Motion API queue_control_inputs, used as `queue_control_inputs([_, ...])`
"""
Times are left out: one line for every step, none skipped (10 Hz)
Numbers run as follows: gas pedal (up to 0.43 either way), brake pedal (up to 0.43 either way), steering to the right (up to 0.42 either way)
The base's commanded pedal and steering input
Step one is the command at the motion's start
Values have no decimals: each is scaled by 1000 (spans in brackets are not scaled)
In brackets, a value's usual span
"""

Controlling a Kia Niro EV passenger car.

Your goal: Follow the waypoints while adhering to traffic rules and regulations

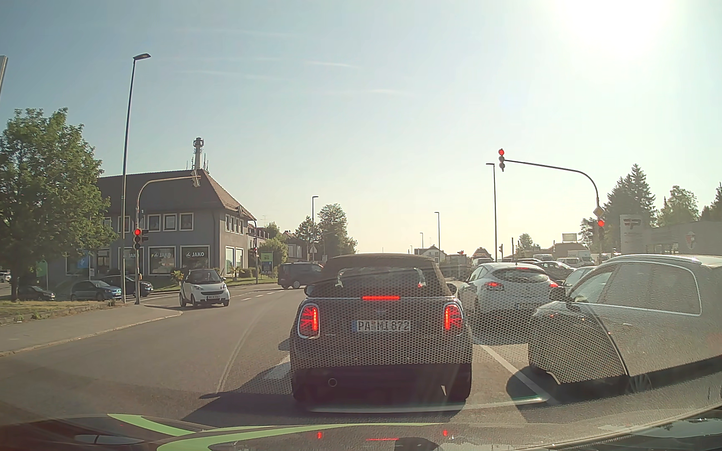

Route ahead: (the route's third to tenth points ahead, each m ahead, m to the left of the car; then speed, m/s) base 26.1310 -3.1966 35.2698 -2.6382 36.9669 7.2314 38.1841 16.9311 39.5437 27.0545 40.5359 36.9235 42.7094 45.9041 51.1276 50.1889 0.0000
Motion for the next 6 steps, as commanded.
queue_control_inputs([0, 299, -5])
queue_control_inputs([0, 293, -6])
queue_control_inputs([0, 299, -5])
queue_control_inputs([0, 293, -5])
queue_control_inputs([0, 299, -5])
queue_control_inputs([0, 293, -5])
